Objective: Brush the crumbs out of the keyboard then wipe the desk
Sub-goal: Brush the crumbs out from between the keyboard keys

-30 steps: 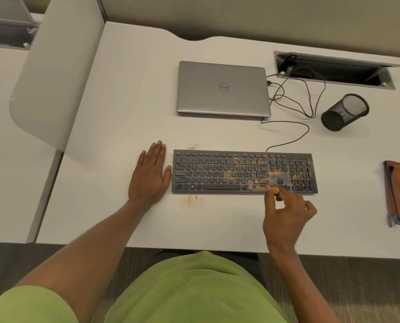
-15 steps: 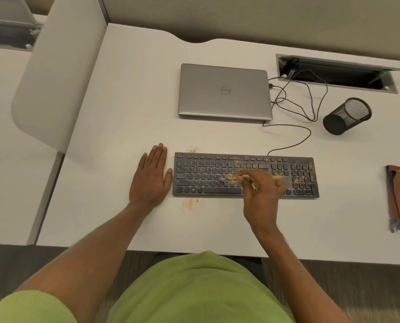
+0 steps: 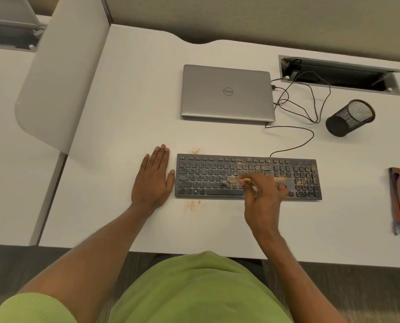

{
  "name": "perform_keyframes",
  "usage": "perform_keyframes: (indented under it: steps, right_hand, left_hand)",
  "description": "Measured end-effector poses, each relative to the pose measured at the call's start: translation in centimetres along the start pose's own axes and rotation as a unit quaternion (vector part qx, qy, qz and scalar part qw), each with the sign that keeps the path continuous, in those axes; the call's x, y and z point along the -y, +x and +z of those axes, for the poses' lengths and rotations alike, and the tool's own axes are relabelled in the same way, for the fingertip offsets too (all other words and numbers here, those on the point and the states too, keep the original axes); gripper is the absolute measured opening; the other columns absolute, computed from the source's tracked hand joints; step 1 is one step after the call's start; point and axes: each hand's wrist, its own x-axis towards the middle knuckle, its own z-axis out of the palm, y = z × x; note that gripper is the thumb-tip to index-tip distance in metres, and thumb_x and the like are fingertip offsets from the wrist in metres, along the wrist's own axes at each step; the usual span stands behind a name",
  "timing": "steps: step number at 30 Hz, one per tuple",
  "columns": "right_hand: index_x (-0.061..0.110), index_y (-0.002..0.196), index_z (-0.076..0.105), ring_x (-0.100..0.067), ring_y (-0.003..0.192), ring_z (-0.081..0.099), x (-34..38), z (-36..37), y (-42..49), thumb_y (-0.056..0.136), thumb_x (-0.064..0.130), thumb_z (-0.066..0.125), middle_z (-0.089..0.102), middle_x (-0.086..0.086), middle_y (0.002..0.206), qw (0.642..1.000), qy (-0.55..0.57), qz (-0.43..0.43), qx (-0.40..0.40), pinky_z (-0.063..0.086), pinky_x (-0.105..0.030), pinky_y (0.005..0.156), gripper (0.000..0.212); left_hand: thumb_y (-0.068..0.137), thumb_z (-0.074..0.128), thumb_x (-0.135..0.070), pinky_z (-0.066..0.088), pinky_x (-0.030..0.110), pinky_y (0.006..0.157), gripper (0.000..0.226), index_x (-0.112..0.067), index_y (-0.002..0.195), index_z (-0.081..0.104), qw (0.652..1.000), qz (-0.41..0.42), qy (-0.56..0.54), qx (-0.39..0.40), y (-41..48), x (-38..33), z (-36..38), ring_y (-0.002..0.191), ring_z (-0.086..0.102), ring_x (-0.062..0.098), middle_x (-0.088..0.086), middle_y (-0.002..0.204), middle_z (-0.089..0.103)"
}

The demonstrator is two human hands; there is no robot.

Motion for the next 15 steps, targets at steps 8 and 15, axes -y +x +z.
perform_keyframes:
  steps: [8, 15]
  right_hand:
    - [0.025, 0.106, 0.072, -0.005, 0.096, 0.056, -0.6, -1.4, -0.4, 0.1, 0.017, 0.068, 0.068, 0.015, 0.097, 0.994, -0.03, 0.045, -0.091, 0.029, -0.043, 0.092, 0.011]
    - [0.034, 0.1, 0.069, -0.006, 0.101, 0.055, 0.2, -0.1, -1.3, 0.102, 0.035, 0.064, 0.066, 0.014, 0.089, 0.992, 0.028, 0.108, -0.063, 0.029, -0.032, 0.091, 0.005]
  left_hand:
    - [0.11, 0.027, -0.041, 0.009, 0.042, 0.135, 0.069, -0.012, 0.171, 0.016, 1.0, 0.001, -0.003, -0.001, -0.1, 0.1, 0.0, 0.166, 0.007, 0.013, 0.002, 0.179, 0.014]
    - [0.11, 0.027, -0.041, 0.007, 0.041, 0.135, 0.069, -0.012, 0.171, 0.017, 1.0, 0.002, 0.007, -0.002, -0.1, 0.2, 0.1, 0.166, 0.007, 0.014, 0.003, 0.179, 0.014]
